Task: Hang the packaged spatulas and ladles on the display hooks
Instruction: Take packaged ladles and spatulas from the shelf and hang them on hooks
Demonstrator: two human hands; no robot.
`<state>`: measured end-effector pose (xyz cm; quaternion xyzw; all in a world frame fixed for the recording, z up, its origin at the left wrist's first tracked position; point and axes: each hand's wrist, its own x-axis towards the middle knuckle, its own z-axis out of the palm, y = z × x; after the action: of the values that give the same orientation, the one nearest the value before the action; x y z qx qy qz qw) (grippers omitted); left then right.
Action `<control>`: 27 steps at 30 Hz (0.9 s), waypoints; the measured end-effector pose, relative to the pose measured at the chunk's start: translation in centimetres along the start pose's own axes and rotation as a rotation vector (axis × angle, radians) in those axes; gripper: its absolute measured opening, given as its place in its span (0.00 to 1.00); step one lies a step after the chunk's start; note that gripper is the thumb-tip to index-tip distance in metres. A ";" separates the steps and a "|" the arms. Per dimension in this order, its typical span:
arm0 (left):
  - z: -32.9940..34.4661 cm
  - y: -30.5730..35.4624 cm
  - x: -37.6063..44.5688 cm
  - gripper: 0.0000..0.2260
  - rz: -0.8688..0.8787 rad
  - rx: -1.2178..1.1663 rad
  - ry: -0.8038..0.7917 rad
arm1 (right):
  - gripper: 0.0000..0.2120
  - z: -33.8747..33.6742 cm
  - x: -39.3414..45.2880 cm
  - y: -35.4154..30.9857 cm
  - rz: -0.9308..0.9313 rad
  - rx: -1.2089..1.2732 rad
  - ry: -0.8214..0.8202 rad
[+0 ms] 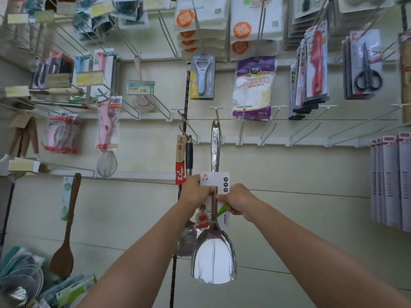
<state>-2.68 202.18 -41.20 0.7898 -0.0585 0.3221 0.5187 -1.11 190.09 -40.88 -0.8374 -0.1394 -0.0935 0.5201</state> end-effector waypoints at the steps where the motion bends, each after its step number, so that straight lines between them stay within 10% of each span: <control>1: 0.1 -0.1 0.0 0.10 -0.001 0.000 0.000 | 0.11 0.0 0.0 0.1 0.004 0.000 -0.002; 19: 1.3 1.4 1.9 0.13 0.031 -0.092 0.094 | 0.02 -0.4 0.9 -0.9 0.018 0.056 0.144; 27: 1.5 4.2 3.4 0.06 -0.061 -0.079 -0.093 | 0.18 -1.5 3.3 -1.7 0.028 0.054 0.386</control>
<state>-1.13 199.85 -36.37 0.7843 -0.0712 0.2664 0.5557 1.46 189.92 -37.81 -0.7917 -0.0279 -0.2412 0.5606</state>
